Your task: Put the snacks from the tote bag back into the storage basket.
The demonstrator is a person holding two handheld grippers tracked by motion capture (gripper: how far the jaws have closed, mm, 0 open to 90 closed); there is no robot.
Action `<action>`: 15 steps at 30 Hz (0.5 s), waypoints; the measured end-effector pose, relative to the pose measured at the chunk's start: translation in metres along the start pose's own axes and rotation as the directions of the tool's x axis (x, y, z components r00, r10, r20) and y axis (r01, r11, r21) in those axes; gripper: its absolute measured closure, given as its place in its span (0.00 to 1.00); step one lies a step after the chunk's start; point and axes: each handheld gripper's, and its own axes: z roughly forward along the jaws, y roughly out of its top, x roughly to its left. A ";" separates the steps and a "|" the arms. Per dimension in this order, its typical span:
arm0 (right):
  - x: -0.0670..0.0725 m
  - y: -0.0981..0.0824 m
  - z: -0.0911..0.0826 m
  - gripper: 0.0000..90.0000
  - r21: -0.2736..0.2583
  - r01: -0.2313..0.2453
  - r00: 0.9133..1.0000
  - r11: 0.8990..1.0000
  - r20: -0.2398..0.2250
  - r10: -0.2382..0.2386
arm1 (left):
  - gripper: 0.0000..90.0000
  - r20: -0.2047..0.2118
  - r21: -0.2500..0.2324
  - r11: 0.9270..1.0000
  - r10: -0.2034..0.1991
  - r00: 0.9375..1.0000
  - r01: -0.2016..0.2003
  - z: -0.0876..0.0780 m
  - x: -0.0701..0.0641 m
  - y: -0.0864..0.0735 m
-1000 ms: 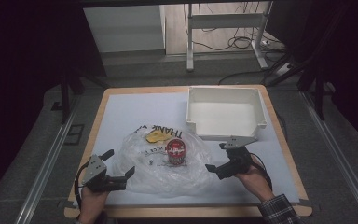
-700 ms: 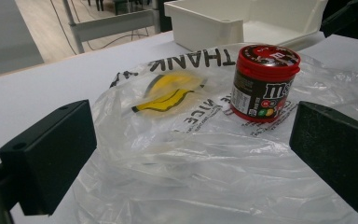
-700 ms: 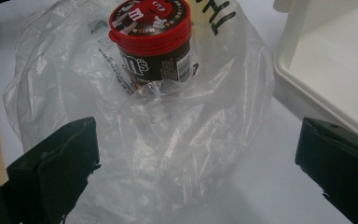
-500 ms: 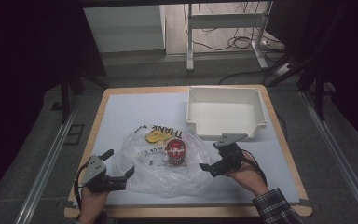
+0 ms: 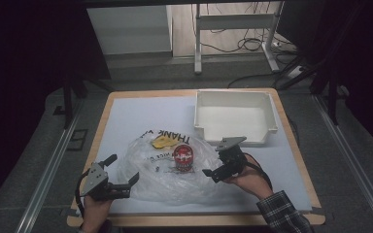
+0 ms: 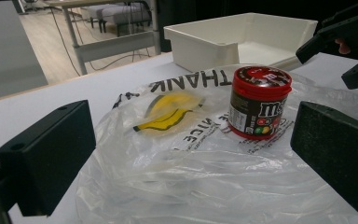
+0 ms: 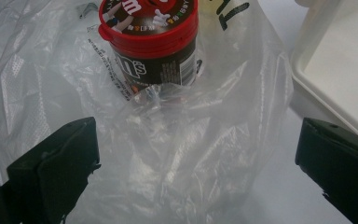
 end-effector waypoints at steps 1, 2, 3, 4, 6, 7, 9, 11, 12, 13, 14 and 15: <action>0.000 0.001 0.001 0.00 0.001 0.001 1.000 1.000 0.001 -0.001 | 0.00 0.000 -0.001 1.000 0.001 1.000 -0.001 0.000 0.000 0.000; 0.000 0.002 0.002 0.00 0.004 -0.002 1.000 1.000 0.000 0.002 | 0.00 0.000 -0.001 1.000 0.001 1.000 -0.001 0.000 0.000 0.000; 0.000 0.003 0.003 0.00 0.005 0.003 1.000 1.000 0.000 -0.003 | 0.00 0.000 0.000 1.000 0.001 1.000 -0.001 0.000 0.000 0.000; 0.001 0.005 0.004 0.00 0.007 0.006 1.000 1.000 0.000 -0.006 | 0.00 0.000 0.000 1.000 0.001 1.000 -0.001 0.000 0.000 0.000; 0.002 0.007 0.006 0.01 0.012 0.010 1.000 1.000 0.000 -0.010 | 0.00 0.000 0.001 1.000 0.002 1.000 -0.002 0.000 0.000 0.000; 0.002 0.008 0.007 0.02 0.016 0.012 1.000 1.000 -0.004 -0.012 | 0.00 0.000 0.001 1.000 0.003 1.000 -0.003 0.000 0.000 0.000; 0.002 0.011 0.009 0.04 0.020 0.017 1.000 1.000 -0.001 -0.017 | 0.00 0.000 0.002 1.000 0.004 1.000 -0.004 0.000 0.000 0.000; 0.003 0.013 0.012 0.05 0.028 0.017 1.000 0.999 -0.007 -0.016 | 0.00 -0.002 -0.001 1.000 0.007 1.000 -0.007 0.000 -0.001 0.000; 0.003 0.013 0.013 0.06 0.030 0.021 1.000 0.999 -0.003 -0.021 | 0.00 -0.002 -0.003 1.000 0.007 1.000 -0.007 0.000 -0.001 0.000; 0.003 0.014 0.014 0.06 0.036 0.025 1.000 0.999 -0.005 -0.025 | 0.00 -0.003 -0.006 1.000 0.005 1.000 -0.005 0.000 -0.001 0.000; 0.003 0.014 0.014 0.06 0.036 0.025 1.000 0.999 -0.005 -0.025 | 0.00 -0.003 -0.006 1.000 0.005 1.000 -0.005 0.000 -0.001 0.000; 0.004 0.015 0.016 0.07 0.042 0.022 1.000 0.999 -0.010 -0.022 | 0.00 -0.004 -0.010 1.000 0.005 1.000 -0.005 -0.001 0.000 0.001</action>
